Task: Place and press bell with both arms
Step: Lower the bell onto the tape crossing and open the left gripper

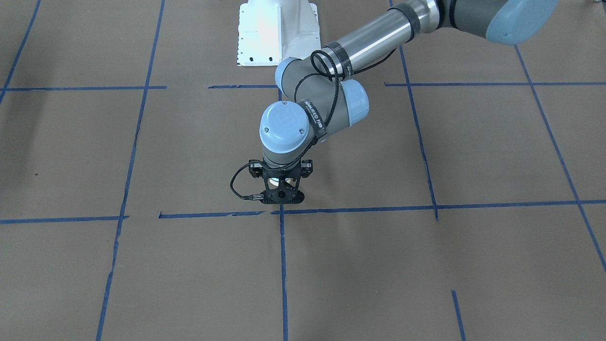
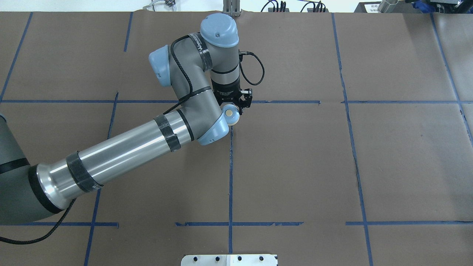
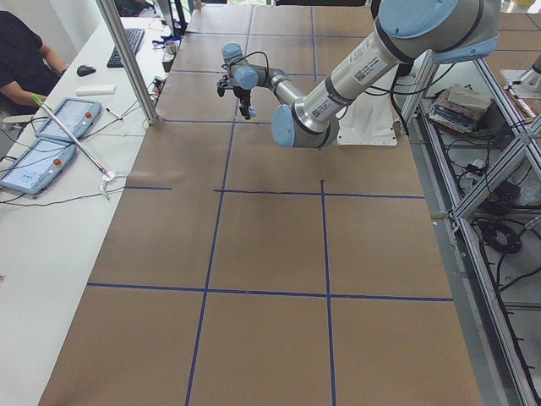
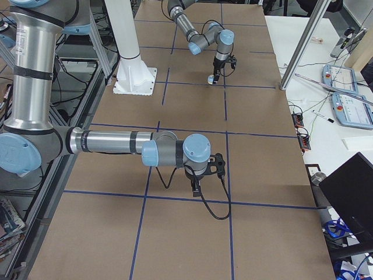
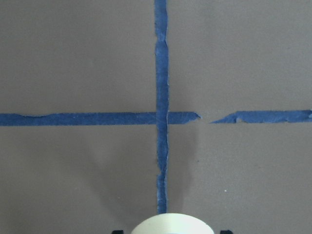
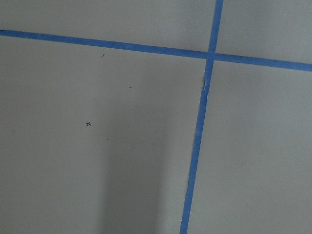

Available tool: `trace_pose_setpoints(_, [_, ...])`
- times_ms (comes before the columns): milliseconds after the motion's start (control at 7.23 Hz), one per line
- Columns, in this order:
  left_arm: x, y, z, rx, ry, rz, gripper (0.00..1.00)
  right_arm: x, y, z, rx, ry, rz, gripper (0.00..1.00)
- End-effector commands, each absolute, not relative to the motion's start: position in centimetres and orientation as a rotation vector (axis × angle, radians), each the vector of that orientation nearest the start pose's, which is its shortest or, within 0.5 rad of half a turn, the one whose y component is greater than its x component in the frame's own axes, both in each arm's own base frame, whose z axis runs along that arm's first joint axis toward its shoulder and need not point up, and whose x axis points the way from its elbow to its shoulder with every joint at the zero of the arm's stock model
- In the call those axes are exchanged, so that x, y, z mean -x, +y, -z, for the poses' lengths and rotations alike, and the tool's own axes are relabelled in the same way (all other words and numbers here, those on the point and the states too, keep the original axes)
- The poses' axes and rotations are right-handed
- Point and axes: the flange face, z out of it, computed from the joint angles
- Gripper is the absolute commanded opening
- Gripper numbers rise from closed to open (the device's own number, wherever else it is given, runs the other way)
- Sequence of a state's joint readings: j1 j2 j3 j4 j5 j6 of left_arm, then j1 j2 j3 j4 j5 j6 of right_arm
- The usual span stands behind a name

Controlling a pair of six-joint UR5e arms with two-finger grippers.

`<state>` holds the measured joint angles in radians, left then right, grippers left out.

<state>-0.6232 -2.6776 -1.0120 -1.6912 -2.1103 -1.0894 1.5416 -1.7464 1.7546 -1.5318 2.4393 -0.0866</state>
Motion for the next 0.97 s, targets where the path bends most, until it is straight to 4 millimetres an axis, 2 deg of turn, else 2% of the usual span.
trace_pose_setpoints(0, [-64.8,-55.7,-15.5,0.105,0.810,-0.031,0.23,-4.5,-42.0,-63.8,-0.066,-0.872,0.126,1.00])
trace_pose_setpoints(138, [-65.0,-55.8,-16.2,0.114,0.799,-0.024,0.28,-4.5,-42.0,-63.8,-0.066,-0.872,0.126,1.00])
trace_pose_setpoints(553, [-65.5,-55.4,-16.4,0.134,0.792,0.003,0.32,-4.5,-42.2,-63.6,-0.071,-0.873,0.129,1.00])
trace_pose_setpoints(692, [-65.5,-55.4,-16.5,0.134,0.792,0.005,0.38,-4.4,-42.3,-63.6,-0.072,-0.875,0.128,1.00])
trace_pose_setpoints(830, [-65.6,-55.3,-16.8,0.137,0.788,0.005,0.55,-4.4,-42.3,-63.6,-0.071,-0.875,0.129,1.00])
